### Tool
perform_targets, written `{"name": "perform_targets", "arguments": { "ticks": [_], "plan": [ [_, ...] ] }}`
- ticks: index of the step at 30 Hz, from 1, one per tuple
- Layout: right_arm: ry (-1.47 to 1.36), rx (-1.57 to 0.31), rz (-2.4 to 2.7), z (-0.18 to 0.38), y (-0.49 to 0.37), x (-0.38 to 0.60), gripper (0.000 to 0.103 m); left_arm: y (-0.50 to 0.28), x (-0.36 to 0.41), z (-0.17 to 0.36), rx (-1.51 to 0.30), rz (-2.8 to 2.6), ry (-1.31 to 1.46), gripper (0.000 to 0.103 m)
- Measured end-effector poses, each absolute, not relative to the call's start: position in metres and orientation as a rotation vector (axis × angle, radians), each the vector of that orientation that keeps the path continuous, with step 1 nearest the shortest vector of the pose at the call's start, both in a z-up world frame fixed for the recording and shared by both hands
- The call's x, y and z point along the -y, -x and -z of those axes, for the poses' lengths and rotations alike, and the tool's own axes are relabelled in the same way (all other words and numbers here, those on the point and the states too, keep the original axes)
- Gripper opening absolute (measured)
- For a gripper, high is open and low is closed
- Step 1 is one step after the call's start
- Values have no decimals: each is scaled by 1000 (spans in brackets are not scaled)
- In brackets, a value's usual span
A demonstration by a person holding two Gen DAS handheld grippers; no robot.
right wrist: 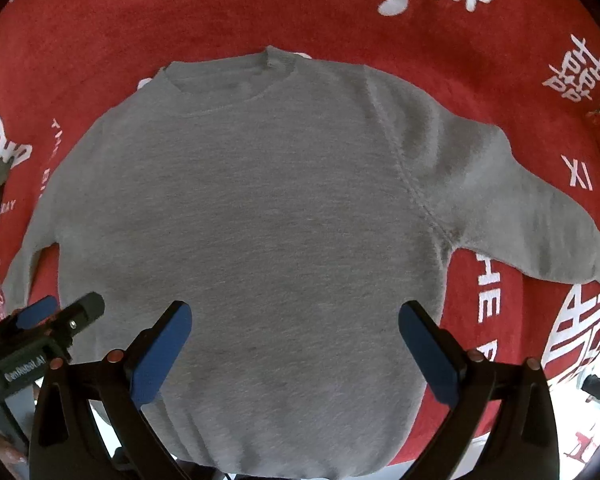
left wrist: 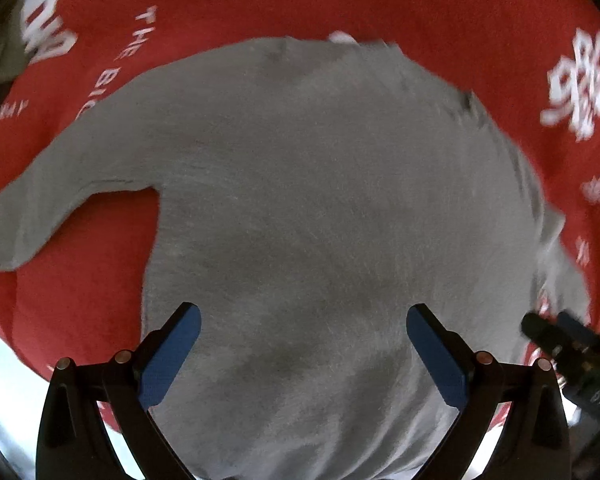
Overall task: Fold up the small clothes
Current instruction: 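Grasp the sweater side edge with the left gripper and lift it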
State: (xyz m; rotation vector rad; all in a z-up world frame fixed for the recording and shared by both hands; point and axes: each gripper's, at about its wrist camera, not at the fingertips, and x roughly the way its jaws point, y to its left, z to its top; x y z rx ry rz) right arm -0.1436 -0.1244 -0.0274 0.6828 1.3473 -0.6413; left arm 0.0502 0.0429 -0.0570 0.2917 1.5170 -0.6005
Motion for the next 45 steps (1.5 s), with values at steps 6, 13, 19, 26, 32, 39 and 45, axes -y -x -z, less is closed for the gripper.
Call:
{"name": "perform_targets", "arguments": {
  "ticks": [6, 13, 19, 26, 32, 39, 45],
  "plan": [
    [-650, -1345, 593, 24, 123, 108, 103, -115, -122, 57, -1469, 484, -19, 103],
    [-613, -1363, 493, 37, 85, 75, 103, -173, -227, 80, -1436, 340, 290, 103],
    [-581, -1387, 412, 48, 56, 44, 103, -181, -267, 111, -1442, 363, 555, 103],
    [-546, -1381, 366, 44, 29, 23, 103, -213, -284, 110, -1371, 342, 649, 103],
    [-522, -1381, 346, 42, 14, 8, 103, -229, -314, 114, -1347, 253, 635, 103],
    [-529, -1403, 340, 47, 7, -6, 103, -227, -305, 118, -1403, 176, 547, 94],
    [-528, -1393, 340, 39, 5, -12, 103, -208, -350, 126, -1417, 88, 659, 94]
  ]
}}
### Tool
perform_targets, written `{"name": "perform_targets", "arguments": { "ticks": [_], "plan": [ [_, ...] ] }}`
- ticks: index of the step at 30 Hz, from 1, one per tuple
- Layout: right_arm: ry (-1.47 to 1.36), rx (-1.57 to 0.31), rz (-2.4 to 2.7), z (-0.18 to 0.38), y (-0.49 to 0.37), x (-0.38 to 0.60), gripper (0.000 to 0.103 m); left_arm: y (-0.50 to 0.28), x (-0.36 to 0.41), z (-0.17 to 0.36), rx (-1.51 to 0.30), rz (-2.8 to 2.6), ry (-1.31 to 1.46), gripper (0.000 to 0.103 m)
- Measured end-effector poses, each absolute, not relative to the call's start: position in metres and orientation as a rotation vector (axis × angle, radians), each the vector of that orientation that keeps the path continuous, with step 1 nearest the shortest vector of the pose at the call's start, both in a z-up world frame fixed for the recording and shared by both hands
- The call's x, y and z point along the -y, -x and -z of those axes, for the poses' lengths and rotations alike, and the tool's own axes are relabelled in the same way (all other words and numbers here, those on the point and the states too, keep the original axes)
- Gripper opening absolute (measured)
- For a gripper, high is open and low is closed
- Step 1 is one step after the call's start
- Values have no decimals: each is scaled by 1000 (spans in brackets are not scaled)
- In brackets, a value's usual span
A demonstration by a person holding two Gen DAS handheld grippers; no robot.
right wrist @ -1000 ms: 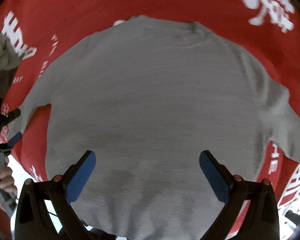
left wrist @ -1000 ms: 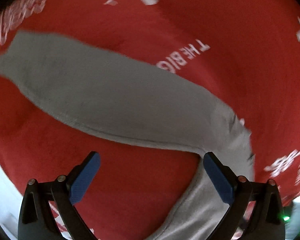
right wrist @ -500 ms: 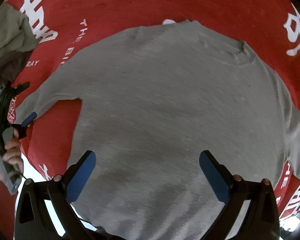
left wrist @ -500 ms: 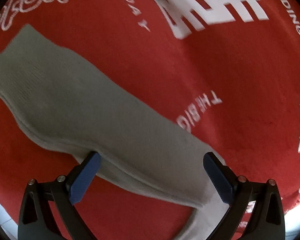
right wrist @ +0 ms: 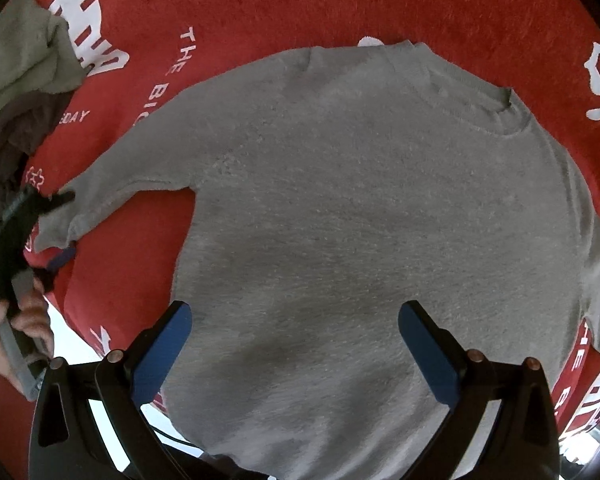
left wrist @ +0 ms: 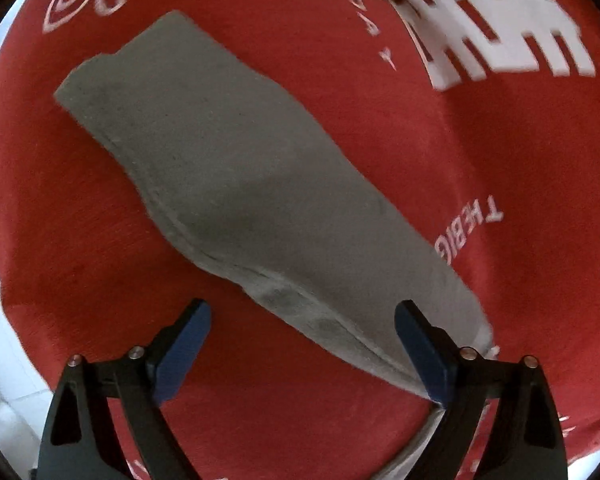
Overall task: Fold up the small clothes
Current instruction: 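Grasp the sweater side edge with the left gripper and lift it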
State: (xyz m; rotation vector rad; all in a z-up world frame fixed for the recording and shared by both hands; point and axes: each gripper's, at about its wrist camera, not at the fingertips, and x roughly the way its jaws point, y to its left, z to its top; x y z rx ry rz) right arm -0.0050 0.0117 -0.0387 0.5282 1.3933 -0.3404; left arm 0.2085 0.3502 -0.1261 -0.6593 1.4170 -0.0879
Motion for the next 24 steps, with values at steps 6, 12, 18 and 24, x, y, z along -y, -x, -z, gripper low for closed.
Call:
{"name": "perform_targets", "arguments": {
  "ticks": [6, 12, 18, 24],
  "plan": [
    [-521, -1402, 342, 44, 0, -12, 103, -231, -355, 140, -1402, 102, 664, 98],
    [-513, -1417, 307, 50, -8, -24, 103, -228, -344, 135, -1395, 43, 494, 40],
    [-502, -1402, 259, 41, -9, -29, 92, -226, -342, 111, -1341, 203, 409, 8],
    [-541, -1391, 273, 40, 9, -11, 87, -212, -299, 44, -1217, 394, 347, 8]
  ]
}}
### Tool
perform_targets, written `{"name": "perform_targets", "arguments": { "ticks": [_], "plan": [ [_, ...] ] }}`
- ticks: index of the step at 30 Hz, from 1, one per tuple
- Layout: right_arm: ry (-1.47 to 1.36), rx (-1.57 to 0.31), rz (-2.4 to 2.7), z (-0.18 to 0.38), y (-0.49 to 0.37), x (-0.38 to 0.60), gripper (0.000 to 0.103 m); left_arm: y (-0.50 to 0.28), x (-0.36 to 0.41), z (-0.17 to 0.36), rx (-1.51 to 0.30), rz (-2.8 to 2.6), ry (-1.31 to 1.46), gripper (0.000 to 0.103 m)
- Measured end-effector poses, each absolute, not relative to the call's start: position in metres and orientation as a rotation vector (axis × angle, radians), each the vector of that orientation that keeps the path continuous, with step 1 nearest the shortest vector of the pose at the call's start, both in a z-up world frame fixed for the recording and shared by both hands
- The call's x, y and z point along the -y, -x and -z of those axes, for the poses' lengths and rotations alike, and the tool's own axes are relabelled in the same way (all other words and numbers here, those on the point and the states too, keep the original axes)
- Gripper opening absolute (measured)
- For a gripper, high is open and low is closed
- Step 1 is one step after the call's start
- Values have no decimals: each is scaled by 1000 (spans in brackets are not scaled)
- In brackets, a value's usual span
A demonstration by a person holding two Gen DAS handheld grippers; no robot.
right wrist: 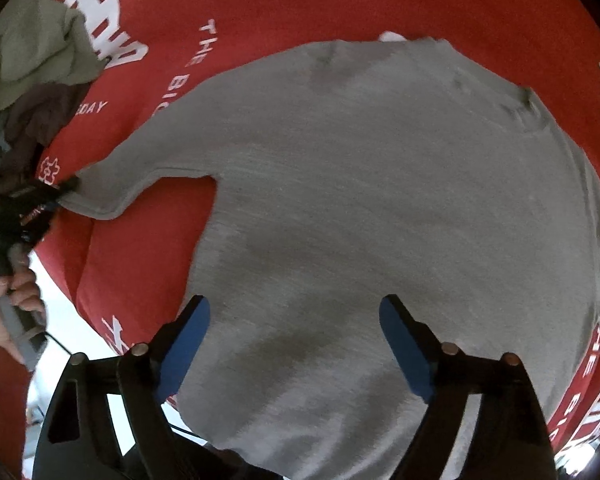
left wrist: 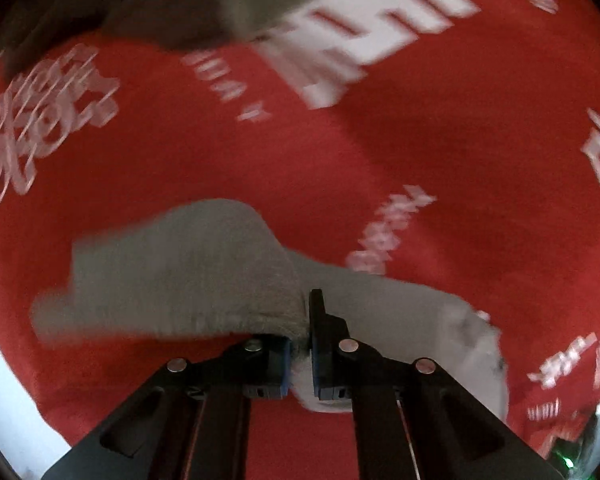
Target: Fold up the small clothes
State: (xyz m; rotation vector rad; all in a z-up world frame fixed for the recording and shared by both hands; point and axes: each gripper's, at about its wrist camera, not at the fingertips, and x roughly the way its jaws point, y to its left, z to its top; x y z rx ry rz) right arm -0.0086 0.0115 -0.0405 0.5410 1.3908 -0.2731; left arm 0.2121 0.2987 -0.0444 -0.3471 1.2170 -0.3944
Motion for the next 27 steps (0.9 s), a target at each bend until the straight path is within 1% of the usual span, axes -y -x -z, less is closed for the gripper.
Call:
{"name": "perform_targets", "arguments": {
  "ticks": [4, 7, 11, 14, 17, 20, 23, 24, 25, 26, 27],
  "plan": [
    [-593, -1379, 297, 41, 30, 8, 86, -195, -225, -2, -1145, 593, 284, 8],
    [-620, -1351, 318, 34, 50, 29, 86, -175, -154, -29, -1109, 756, 239, 8],
    [-671, -1298, 382, 25, 86, 67, 87, -134, -59, -41, -1110, 931, 149, 8],
    [-729, -1269, 448, 24, 118, 97, 87, -88, 20, -23, -1167, 1050, 66, 8],
    [-788, -1252, 518, 30, 154, 125, 87, -43, 76, 5, -1210, 1088, -78, 8],
    [-830, -1253, 573, 41, 183, 147, 87, -12, 106, 34, -1220, 1028, -238, 9],
    [-858, -1262, 610, 53, 204, 162, 86, 1, 108, 49, -1255, 971, -324, 9],
    [-861, -1264, 614, 55, 209, 167, 87, 1, 103, 50, -1262, 964, -329, 11],
    [-864, -1267, 617, 57, 212, 171, 87, 0, 95, 46, -1261, 954, -339, 27],
    [-860, -1269, 620, 57, 212, 173, 87, -2, 89, 44, -1255, 946, -343, 54],
    [-851, -1270, 620, 56, 211, 175, 87, -4, 76, 35, -1226, 925, -343, 66]
  ]
}}
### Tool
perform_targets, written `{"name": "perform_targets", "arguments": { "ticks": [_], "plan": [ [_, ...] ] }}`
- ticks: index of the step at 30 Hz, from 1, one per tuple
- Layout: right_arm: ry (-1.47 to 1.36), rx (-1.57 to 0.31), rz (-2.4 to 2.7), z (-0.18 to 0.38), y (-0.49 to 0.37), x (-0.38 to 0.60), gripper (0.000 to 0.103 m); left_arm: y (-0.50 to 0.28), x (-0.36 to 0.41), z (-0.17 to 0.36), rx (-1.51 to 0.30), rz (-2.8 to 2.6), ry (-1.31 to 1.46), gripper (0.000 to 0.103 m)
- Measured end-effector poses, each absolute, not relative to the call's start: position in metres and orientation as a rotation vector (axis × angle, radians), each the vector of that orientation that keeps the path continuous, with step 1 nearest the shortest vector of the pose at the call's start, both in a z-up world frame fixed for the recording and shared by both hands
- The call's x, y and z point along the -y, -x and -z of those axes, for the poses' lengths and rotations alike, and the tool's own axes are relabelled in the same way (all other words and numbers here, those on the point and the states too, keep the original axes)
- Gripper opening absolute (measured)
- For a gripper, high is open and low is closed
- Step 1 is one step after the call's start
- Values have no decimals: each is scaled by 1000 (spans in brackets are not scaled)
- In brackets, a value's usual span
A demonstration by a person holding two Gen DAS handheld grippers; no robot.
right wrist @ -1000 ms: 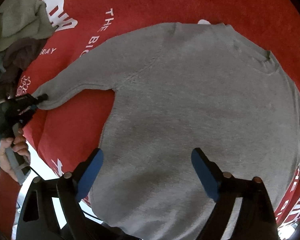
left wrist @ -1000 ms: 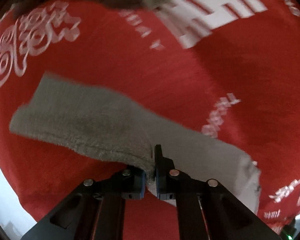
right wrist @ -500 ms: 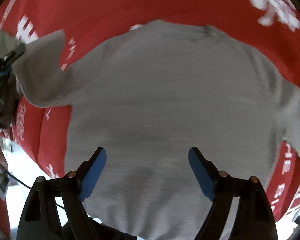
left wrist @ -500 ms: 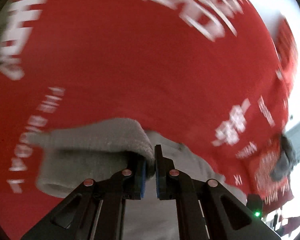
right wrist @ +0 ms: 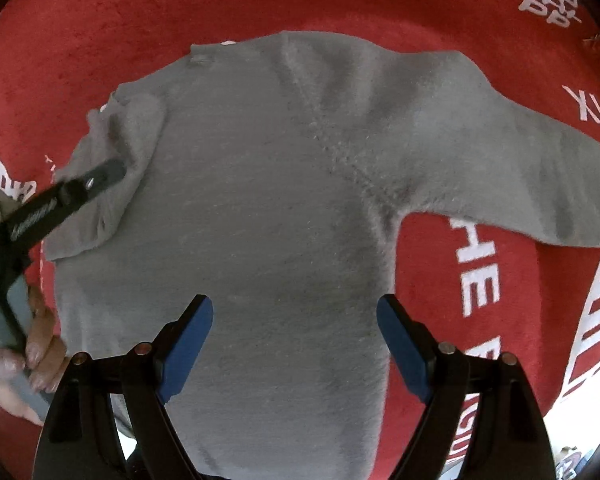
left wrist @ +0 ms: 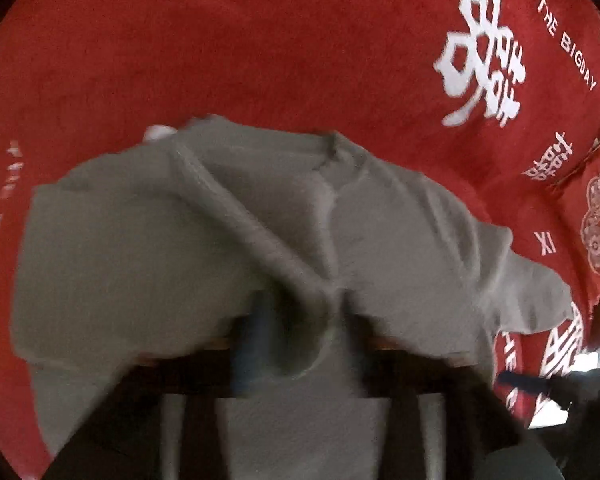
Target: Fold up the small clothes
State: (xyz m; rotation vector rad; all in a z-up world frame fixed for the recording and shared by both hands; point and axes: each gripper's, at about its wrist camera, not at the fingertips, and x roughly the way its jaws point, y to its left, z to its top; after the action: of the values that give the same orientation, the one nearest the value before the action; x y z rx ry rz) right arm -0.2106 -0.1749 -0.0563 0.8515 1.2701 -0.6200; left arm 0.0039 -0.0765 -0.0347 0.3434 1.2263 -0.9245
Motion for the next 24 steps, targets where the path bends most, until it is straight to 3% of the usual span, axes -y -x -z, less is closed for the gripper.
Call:
{"name": "perform_targets", "arguments": {
  "ticks": [1, 6, 14, 15, 16, 17, 24],
  "plan": [
    [-837, -1269, 615, 54, 206, 176, 87, -8, 61, 23, -1181, 898, -339, 75],
    [-698, -1215, 499, 33, 143, 168, 88, -48, 8, 8, -1121, 745, -429, 76],
    [-360, -1251, 338, 54, -9, 140, 88, -144, -28, 64, -1243, 515, -407, 76],
    [-286, -1299, 350, 66, -25, 136, 79, -145, -27, 71, -1258, 503, -414, 76],
    [-245, -1332, 351, 74, -33, 135, 34, -145, -28, 78, -1277, 495, -420, 76],
    [-233, -1346, 345, 78, -38, 135, 12, -143, -27, 80, -1274, 495, -415, 76],
    [-661, -992, 453, 28, 57, 203, 15, -139, -26, 78, -1260, 498, -415, 76]
  ]
}}
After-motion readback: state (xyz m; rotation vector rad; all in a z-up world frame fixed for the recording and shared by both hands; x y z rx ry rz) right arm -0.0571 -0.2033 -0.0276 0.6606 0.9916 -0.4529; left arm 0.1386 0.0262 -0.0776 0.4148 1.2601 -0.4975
